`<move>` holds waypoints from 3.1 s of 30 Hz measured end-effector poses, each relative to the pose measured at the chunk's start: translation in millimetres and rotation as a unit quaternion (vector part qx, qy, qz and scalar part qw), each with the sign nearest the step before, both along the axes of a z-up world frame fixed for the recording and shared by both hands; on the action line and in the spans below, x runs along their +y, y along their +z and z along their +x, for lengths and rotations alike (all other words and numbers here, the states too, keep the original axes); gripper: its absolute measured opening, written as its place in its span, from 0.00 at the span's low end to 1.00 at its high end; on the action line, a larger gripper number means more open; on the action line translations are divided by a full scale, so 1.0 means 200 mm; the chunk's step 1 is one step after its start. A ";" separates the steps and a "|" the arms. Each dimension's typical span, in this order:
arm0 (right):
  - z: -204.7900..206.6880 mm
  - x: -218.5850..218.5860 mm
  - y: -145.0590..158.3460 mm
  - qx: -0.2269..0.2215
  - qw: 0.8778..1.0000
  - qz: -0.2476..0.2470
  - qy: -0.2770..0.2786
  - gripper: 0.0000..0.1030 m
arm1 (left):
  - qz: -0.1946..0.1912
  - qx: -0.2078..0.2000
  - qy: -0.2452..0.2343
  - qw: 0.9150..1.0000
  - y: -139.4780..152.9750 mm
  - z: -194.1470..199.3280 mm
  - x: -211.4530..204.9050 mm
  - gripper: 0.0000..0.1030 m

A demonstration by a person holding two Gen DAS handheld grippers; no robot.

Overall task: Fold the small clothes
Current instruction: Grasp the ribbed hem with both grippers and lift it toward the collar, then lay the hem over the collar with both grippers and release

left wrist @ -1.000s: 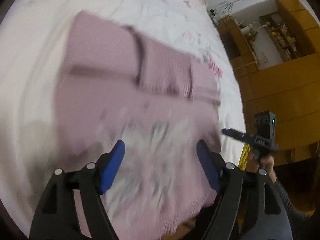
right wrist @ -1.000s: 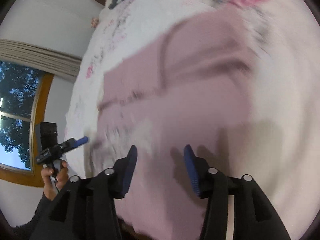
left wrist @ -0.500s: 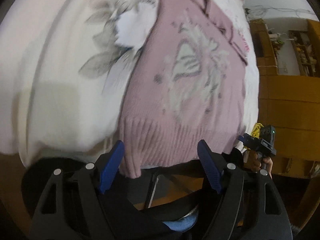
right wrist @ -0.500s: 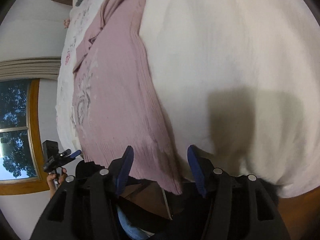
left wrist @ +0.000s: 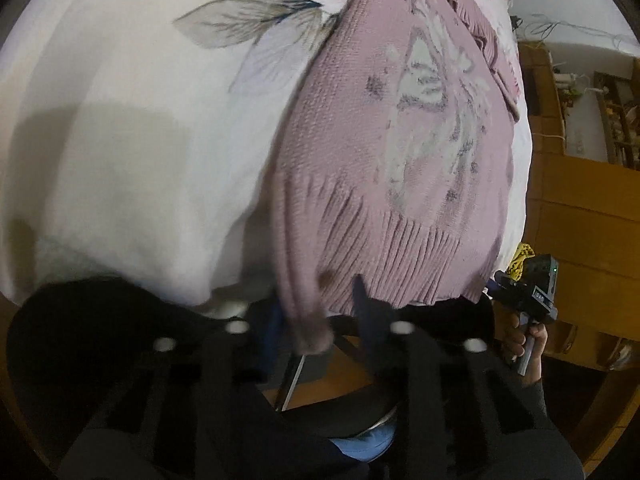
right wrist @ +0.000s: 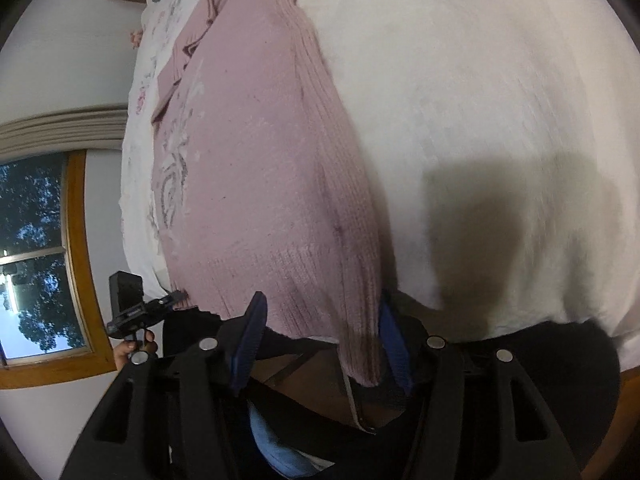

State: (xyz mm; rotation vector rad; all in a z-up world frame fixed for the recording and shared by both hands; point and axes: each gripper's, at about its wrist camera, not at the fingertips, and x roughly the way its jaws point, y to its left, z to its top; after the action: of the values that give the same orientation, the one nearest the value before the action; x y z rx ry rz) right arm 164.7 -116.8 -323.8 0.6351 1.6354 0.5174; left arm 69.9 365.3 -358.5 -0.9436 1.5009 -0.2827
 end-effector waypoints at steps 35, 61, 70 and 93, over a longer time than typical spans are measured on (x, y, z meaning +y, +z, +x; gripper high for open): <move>0.55 -0.08 0.73 -0.157 0.978 0.099 -0.096 0.08 | -0.132 -0.211 0.184 0.951 0.72 0.51 0.38 0.07; 1.59 0.00 0.41 -0.163 0.984 0.004 -0.075 0.24 | 0.032 -0.187 0.090 0.978 0.45 1.57 0.46 0.52; 1.62 0.17 0.32 -0.193 0.980 -0.054 -0.005 0.37 | 0.137 -0.166 0.012 0.976 0.37 1.63 0.41 0.59; 1.54 0.18 0.42 -0.263 0.962 -0.073 0.014 0.08 | 0.141 -0.254 -0.017 0.957 0.58 1.56 0.31 0.04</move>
State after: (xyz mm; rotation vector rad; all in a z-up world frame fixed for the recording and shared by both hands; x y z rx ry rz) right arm 472.0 -81.1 -239.2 0.3253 1.1648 0.5263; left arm 382.4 427.6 -243.4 -0.5614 1.0470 -0.2997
